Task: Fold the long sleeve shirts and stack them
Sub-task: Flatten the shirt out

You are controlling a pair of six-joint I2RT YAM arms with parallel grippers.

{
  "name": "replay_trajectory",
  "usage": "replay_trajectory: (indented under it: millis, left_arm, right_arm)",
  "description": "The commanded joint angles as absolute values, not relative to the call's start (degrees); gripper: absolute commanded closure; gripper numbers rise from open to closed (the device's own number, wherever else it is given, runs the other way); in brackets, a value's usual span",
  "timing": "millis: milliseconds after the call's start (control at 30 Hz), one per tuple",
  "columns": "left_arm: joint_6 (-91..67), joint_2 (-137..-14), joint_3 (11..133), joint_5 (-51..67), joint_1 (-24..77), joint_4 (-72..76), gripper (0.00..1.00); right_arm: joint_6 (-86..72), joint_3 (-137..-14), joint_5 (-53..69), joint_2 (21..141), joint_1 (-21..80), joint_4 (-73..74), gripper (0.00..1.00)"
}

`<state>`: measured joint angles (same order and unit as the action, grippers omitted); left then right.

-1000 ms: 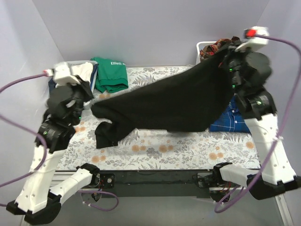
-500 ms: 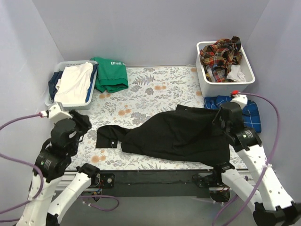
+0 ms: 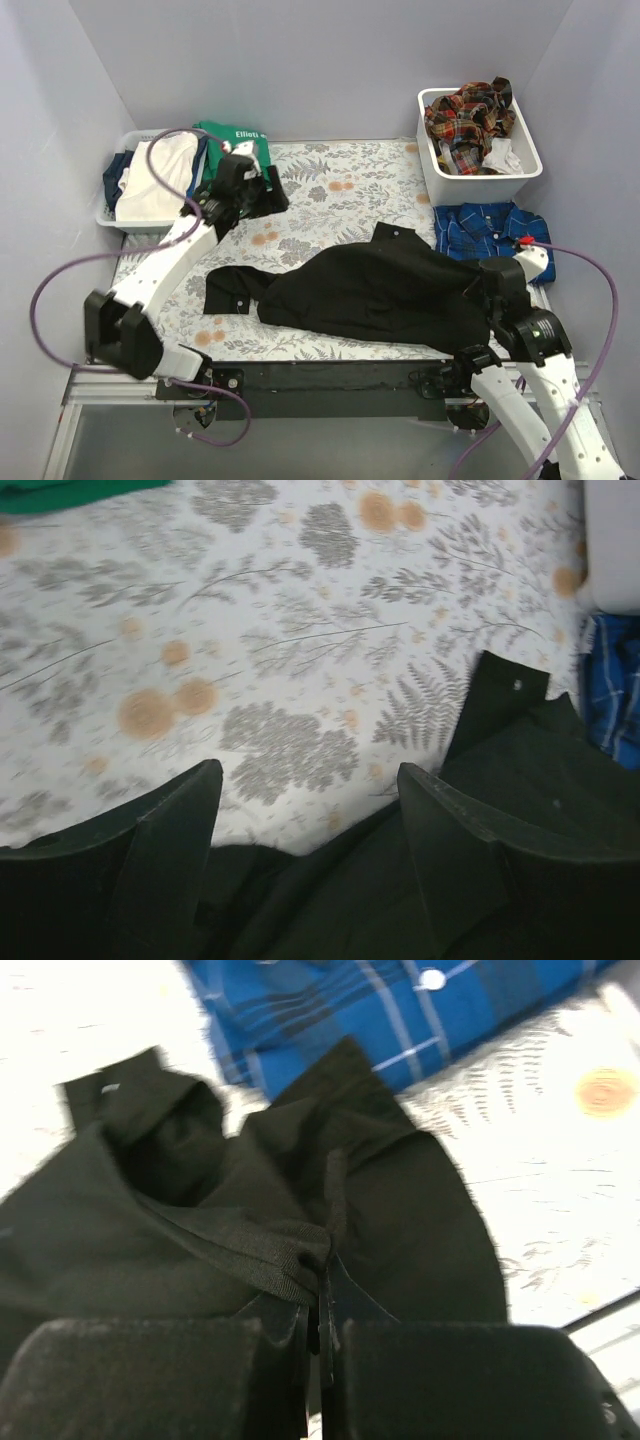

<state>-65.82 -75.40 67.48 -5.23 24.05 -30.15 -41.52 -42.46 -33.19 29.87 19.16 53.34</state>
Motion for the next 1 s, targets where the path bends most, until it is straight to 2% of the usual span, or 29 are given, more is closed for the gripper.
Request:
replay_trajectory:
  millis: [0,100,300,433,767,967]
  left_arm:
    - [-63.28,-90.48,78.28,14.2,24.08,-26.1,0.31]
    - [-61.88,-96.13,83.4,17.48,24.78,-27.86,0.28]
    - [-59.33,-107.04,89.47,24.69,30.05,-29.53,0.26]
    - [-58.1,-114.16,92.37,25.49,37.07,-31.55,0.26]
    - [-54.32,-122.87,97.64,31.02,42.19,-32.08,0.22]
    - [-50.81,-126.12,100.28,26.55,45.87,-36.03,0.19]
  right_arm:
    - [-42.7,-43.68,-23.75,27.24,19.34,56.66,0.99]
    - [-45.6,-45.7,-24.15,31.55,19.34,66.83,0.99]
    - [-49.13,-48.69,-27.68,29.97,19.25,75.49,0.99]
    - [-48.69,-49.48,-27.33,28.83,19.25,75.5,0.99]
    - [-47.46,-49.74,-29.0,28.92,19.16,75.5,0.99]
    - [-47.72,-49.4,-30.41,29.0,19.16,75.5,0.99]
